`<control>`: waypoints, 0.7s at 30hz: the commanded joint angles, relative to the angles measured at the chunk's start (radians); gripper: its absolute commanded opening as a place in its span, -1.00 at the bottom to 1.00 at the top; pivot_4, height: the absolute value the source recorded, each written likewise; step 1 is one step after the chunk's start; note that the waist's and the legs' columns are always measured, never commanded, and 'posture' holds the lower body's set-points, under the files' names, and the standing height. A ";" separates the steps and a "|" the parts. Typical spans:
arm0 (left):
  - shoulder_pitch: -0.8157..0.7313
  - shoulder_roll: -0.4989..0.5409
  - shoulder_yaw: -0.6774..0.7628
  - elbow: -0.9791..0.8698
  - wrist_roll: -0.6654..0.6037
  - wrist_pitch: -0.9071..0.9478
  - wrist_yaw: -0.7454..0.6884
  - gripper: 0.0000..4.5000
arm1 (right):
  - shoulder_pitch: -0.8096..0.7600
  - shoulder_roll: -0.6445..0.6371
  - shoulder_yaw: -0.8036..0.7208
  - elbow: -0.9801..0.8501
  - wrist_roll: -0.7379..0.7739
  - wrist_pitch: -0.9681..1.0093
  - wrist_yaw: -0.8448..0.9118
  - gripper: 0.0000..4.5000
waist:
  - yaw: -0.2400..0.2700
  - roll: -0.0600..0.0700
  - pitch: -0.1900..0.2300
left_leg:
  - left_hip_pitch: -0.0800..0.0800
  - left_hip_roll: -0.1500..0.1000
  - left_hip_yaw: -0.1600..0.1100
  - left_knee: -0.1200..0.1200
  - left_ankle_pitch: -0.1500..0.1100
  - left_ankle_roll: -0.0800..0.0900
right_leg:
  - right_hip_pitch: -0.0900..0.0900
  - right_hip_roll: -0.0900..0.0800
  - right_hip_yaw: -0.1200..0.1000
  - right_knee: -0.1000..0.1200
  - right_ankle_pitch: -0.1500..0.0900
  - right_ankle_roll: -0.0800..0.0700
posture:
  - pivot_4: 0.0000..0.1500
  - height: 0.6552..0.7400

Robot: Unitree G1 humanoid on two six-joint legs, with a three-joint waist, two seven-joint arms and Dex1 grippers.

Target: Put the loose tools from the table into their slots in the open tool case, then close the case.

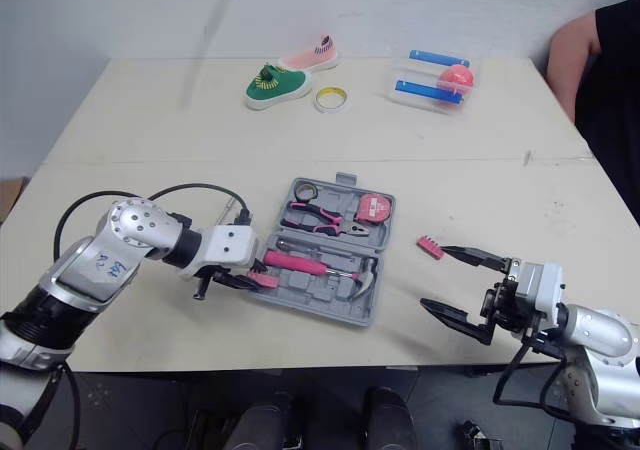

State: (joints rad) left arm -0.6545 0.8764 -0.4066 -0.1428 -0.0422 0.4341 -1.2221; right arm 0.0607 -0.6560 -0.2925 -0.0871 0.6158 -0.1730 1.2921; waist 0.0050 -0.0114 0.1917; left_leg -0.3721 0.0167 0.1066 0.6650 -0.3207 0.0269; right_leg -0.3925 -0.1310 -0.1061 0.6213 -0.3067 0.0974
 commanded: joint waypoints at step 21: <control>-0.049 -0.120 -0.019 0.044 0.098 -0.016 -0.022 -0.68 | 0.009 -0.011 -0.020 -0.137 0.048 0.086 -0.042 1.00 | 0.019 0.000 0.000 | 0.000 -0.001 0.000 0.002 0.001 0.001 | 0.000 0.000 0.000 0.001 0.000 0.000 | 1.00 1.00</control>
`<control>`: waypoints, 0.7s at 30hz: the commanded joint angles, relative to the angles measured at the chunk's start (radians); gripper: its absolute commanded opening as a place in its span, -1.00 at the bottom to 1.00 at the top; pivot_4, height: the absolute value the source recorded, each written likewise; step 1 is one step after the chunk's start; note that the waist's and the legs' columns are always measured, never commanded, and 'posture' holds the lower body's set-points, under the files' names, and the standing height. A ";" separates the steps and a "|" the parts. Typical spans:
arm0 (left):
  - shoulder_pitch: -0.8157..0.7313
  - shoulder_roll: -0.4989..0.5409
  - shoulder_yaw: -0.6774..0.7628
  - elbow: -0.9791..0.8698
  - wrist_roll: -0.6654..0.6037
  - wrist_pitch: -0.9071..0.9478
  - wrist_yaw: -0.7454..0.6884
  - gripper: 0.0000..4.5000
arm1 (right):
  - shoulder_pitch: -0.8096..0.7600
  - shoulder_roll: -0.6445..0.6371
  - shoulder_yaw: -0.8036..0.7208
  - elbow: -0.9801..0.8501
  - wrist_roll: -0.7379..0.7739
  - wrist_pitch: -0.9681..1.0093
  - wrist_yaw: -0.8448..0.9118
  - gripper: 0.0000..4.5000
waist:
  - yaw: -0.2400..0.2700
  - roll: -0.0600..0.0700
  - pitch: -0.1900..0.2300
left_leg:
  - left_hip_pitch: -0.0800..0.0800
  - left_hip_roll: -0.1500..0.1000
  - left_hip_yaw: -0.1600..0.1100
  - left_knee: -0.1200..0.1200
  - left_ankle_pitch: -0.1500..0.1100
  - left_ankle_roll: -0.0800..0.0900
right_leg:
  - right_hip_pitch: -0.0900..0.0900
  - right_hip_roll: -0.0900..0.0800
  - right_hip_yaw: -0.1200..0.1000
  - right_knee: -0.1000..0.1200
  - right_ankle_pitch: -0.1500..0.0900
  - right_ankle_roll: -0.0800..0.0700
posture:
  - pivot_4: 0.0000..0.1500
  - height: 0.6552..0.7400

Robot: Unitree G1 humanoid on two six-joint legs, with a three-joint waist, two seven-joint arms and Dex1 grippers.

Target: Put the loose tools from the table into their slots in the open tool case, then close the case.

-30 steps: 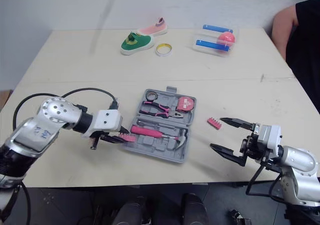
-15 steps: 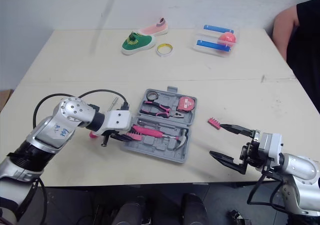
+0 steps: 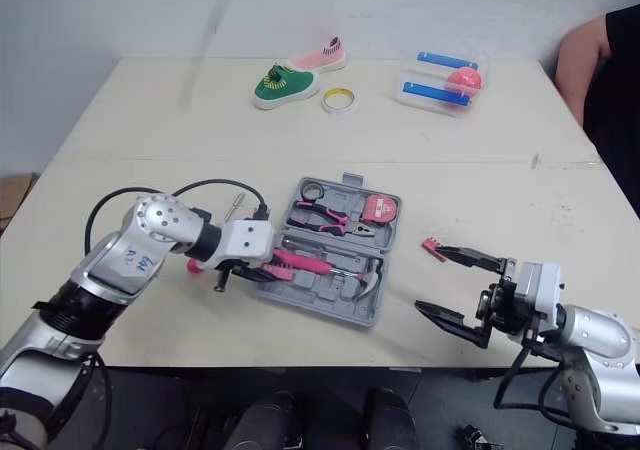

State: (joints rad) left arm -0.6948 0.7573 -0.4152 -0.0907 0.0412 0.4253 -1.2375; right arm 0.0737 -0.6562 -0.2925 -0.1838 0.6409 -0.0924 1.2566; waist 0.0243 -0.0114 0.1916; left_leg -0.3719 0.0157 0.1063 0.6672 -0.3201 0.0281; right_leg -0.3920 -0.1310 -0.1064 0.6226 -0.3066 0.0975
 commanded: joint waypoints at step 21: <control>-0.023 0.087 0.143 -0.251 -0.092 0.070 -0.066 0.56 | 0.015 -0.019 -0.021 -0.132 0.047 0.110 -0.051 1.00 | -0.002 0.000 0.000 | -0.001 0.000 -0.001 0.000 0.000 0.000 | 0.000 0.000 0.000 0.002 0.000 0.000 | 1.00 1.00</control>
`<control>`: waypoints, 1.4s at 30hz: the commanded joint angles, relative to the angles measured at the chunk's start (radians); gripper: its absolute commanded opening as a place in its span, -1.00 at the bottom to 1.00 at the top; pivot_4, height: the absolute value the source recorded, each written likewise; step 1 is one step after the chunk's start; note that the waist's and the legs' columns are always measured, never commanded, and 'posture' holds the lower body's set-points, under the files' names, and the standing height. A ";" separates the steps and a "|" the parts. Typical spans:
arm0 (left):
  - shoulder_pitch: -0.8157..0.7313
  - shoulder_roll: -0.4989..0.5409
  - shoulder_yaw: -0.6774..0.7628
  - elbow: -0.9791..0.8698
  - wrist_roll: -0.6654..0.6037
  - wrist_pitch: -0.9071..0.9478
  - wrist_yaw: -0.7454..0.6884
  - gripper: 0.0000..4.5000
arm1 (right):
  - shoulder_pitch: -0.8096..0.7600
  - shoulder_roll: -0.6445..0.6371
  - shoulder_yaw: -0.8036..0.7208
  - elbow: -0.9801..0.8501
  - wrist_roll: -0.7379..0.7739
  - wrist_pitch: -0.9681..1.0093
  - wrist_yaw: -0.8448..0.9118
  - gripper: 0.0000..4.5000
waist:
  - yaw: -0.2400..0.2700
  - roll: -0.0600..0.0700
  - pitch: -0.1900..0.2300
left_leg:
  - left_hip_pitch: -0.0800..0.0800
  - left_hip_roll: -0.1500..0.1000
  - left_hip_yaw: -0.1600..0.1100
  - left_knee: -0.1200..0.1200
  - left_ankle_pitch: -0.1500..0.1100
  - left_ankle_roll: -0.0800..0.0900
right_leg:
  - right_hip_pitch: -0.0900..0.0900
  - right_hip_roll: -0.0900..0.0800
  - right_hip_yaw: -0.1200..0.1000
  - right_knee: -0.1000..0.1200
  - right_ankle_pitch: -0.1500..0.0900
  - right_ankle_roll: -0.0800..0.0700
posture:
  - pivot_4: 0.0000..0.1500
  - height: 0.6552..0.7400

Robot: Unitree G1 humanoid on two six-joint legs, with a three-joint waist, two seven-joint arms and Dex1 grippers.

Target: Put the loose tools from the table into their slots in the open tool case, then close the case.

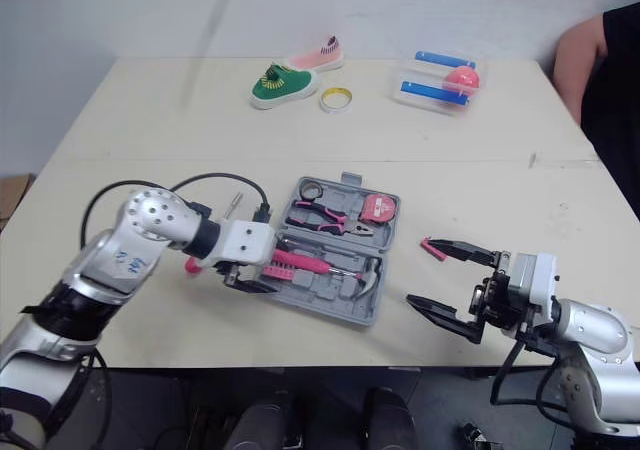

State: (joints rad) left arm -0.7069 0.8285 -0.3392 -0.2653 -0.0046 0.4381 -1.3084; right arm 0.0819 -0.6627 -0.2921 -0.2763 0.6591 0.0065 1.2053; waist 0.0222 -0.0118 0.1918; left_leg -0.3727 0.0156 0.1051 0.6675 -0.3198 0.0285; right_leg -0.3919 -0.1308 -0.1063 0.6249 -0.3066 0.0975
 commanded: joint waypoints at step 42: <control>0.263 -0.103 -0.051 0.320 0.077 -0.074 0.222 -0.97 | 0.019 -0.005 -0.034 -0.007 0.010 -0.018 0.009 1.00 | 0.002 0.012 -0.023 | 0.013 0.000 0.001 -0.002 -0.002 0.000 | 0.009 -0.003 0.002 -0.004 0.000 0.000 | 1.00 1.00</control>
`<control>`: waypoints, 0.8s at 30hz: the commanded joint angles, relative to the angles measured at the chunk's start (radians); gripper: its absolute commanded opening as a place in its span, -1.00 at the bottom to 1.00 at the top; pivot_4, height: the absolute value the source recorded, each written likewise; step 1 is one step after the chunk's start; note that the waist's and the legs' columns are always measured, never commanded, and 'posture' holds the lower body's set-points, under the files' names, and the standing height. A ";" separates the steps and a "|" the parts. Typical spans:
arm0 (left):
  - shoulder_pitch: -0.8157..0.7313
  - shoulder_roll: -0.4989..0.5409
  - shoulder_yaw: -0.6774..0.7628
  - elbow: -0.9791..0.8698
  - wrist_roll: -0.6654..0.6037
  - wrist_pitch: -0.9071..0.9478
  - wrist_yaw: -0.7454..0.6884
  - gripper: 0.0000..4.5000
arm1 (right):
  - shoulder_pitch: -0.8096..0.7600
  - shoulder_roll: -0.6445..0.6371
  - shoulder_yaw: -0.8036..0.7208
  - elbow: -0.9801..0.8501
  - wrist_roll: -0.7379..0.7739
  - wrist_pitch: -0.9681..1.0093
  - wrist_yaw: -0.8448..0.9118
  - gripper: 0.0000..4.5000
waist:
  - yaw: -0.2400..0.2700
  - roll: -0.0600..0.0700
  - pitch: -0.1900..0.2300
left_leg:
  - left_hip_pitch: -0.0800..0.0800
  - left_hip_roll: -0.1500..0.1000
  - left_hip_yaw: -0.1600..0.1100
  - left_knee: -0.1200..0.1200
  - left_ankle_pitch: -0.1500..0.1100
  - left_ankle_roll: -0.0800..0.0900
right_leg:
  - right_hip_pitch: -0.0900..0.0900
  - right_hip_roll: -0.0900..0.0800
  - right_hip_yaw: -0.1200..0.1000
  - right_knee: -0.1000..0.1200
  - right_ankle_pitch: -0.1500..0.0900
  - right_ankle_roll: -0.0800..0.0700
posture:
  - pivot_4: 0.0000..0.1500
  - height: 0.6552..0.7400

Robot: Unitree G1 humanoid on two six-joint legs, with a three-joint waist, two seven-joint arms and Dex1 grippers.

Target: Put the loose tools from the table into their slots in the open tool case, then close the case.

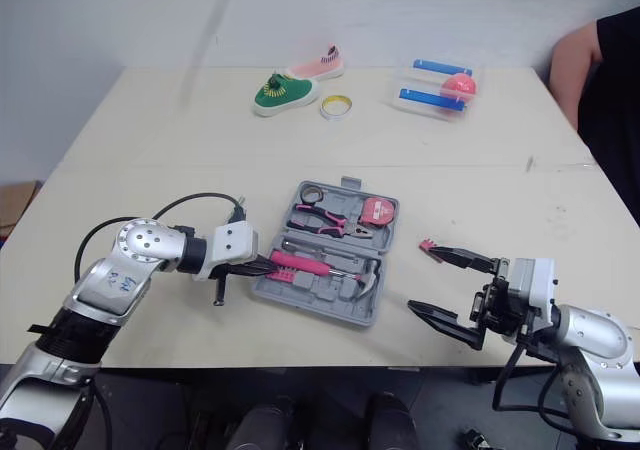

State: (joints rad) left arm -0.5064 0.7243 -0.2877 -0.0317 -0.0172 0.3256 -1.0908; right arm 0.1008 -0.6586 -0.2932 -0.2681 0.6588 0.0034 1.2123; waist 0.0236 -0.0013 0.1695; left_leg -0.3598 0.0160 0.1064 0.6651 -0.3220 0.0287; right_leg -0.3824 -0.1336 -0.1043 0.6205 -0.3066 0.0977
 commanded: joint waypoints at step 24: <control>0.707 -0.034 0.950 0.094 -0.366 -0.346 0.204 0.98 | 0.104 -0.046 -0.383 0.599 -0.250 -0.314 -0.291 1.00 | -0.032 -0.004 0.008 | 0.001 0.003 -0.003 -0.004 -0.010 -0.002 | 0.005 0.000 0.001 -0.013 -0.002 0.000 | 1.00 1.00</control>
State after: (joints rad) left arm 0.2016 0.6799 0.6080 0.0768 -0.3826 0.0241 -0.9105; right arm 0.2169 -0.6950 -0.6453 0.3159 0.4160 -0.2523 0.9398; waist -0.0088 -0.0050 0.1771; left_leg -0.3588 0.0194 0.1030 0.6604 -0.3320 0.0268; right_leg -0.3774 -0.1339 -0.1040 0.6076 -0.3094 0.0974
